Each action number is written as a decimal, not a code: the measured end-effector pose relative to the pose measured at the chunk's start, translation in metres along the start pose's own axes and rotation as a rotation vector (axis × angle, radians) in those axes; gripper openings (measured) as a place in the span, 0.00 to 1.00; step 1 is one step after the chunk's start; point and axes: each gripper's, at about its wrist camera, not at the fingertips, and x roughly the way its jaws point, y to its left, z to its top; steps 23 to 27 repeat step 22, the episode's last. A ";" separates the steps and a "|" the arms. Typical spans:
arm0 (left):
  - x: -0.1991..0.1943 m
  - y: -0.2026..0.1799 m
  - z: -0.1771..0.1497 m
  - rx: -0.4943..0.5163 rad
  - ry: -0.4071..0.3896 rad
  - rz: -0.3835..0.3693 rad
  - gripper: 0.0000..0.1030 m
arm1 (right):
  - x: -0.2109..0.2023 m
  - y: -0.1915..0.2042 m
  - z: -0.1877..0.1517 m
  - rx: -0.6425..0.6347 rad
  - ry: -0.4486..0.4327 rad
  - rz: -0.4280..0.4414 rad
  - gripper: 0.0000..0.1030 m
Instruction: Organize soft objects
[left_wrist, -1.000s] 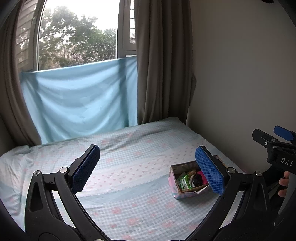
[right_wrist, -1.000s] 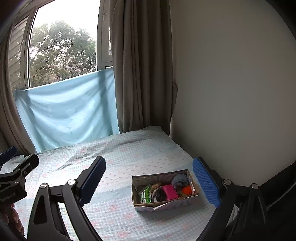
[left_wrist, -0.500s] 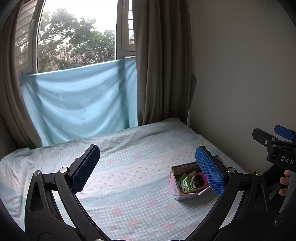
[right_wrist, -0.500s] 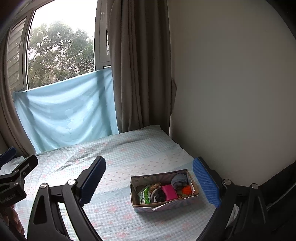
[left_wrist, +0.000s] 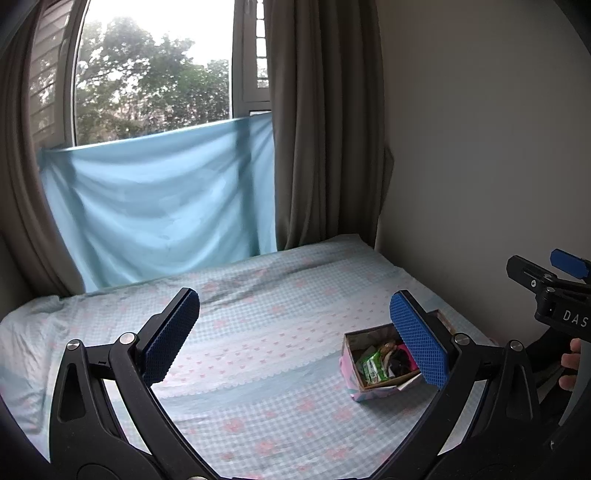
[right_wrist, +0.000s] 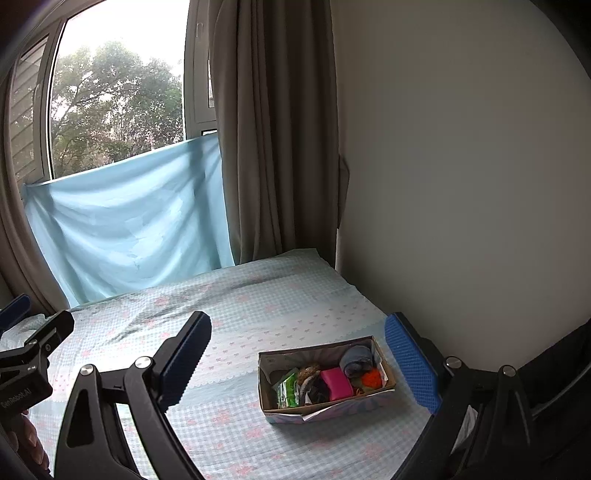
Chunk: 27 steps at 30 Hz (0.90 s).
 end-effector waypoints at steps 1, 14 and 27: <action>0.001 0.000 0.000 0.002 -0.002 0.002 1.00 | 0.000 0.000 0.000 0.000 0.000 0.000 0.91; 0.005 -0.003 0.003 0.030 -0.033 0.039 1.00 | 0.007 0.000 0.001 0.007 -0.002 -0.003 0.91; 0.019 -0.001 -0.002 0.019 -0.023 0.021 1.00 | 0.020 -0.003 0.000 0.017 0.023 -0.015 0.91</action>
